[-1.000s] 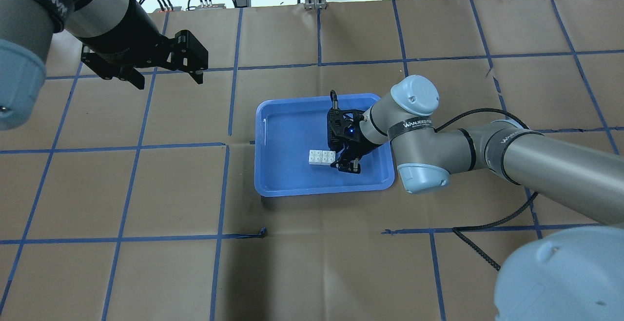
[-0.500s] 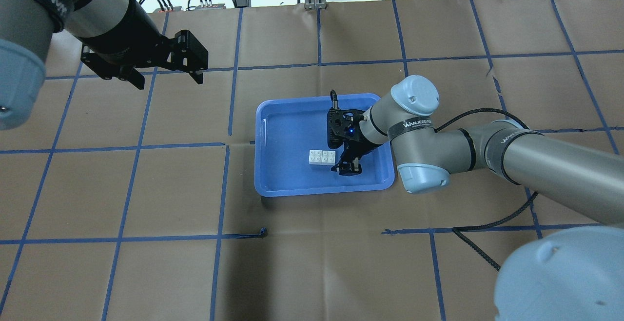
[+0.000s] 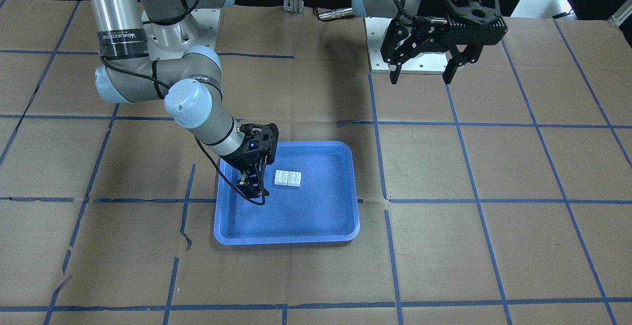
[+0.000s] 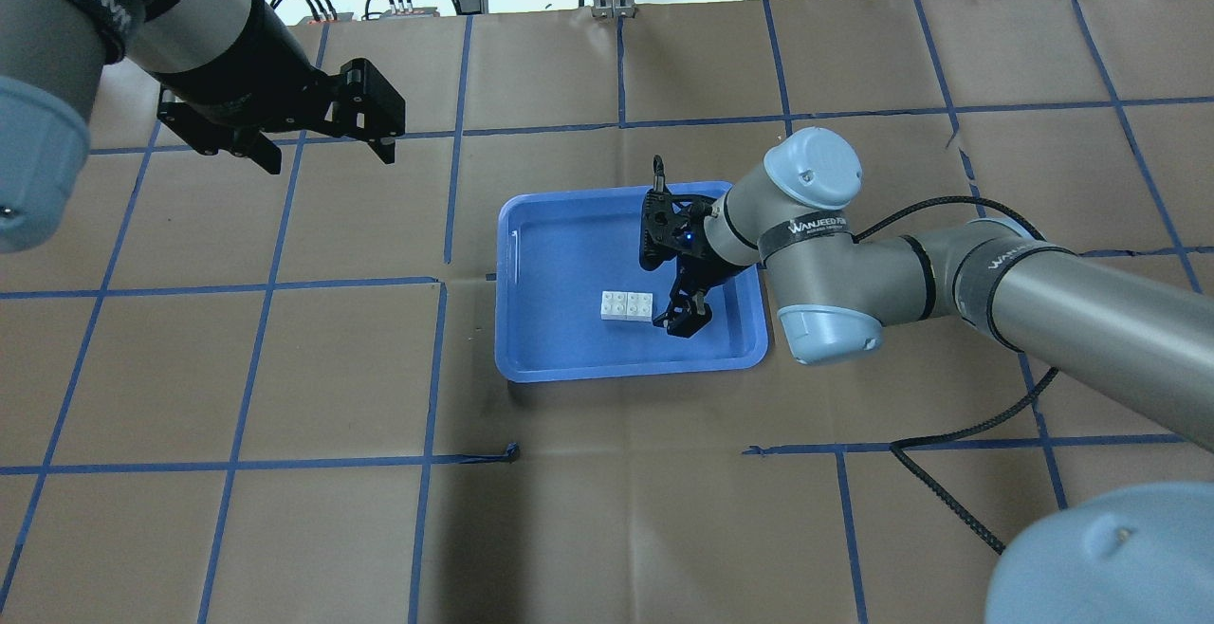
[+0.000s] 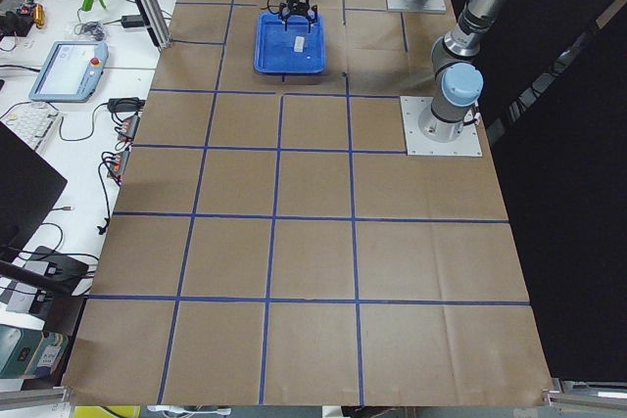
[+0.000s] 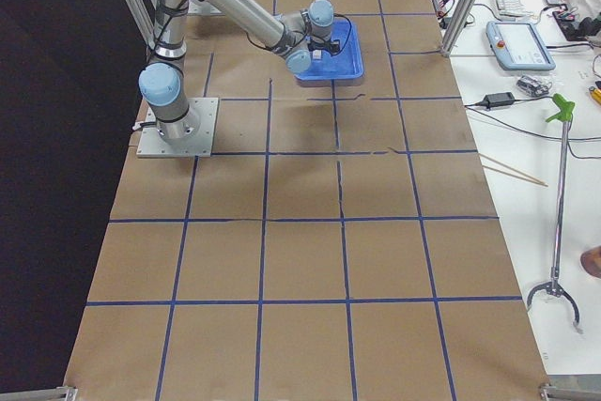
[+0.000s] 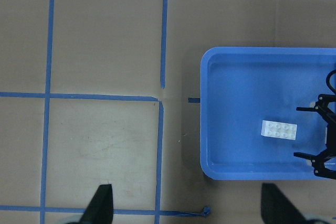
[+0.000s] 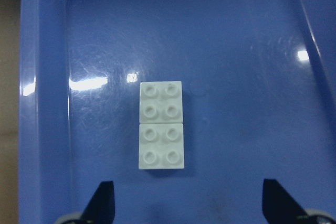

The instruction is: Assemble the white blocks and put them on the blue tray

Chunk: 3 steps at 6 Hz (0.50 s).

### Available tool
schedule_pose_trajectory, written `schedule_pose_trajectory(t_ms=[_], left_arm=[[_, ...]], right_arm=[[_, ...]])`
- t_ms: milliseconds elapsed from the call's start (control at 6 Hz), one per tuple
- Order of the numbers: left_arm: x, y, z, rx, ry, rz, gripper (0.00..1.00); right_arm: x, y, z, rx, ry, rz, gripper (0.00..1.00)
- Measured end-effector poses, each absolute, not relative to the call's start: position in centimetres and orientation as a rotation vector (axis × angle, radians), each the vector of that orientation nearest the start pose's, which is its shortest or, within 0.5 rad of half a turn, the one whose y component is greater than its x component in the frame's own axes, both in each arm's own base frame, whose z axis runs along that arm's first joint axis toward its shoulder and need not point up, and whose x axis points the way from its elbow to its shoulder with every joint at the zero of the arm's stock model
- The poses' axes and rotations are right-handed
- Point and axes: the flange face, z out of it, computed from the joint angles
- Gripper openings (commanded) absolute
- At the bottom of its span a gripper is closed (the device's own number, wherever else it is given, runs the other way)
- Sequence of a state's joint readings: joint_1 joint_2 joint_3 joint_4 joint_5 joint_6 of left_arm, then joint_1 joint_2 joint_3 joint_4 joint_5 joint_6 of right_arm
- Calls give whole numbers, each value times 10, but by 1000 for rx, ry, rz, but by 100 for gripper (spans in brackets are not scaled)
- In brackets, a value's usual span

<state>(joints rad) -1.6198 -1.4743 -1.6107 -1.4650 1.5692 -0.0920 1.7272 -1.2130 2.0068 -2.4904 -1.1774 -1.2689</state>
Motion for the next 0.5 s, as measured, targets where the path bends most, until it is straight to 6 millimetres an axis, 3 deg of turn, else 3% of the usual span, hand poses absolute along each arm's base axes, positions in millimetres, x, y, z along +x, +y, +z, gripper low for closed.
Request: schedule_pose_trajectory(t_ms=[500], left_arm=[[-156, -458, 526, -67, 3143, -257, 99]], right_arm=[[229, -513, 292, -1646, 2414, -233, 100]])
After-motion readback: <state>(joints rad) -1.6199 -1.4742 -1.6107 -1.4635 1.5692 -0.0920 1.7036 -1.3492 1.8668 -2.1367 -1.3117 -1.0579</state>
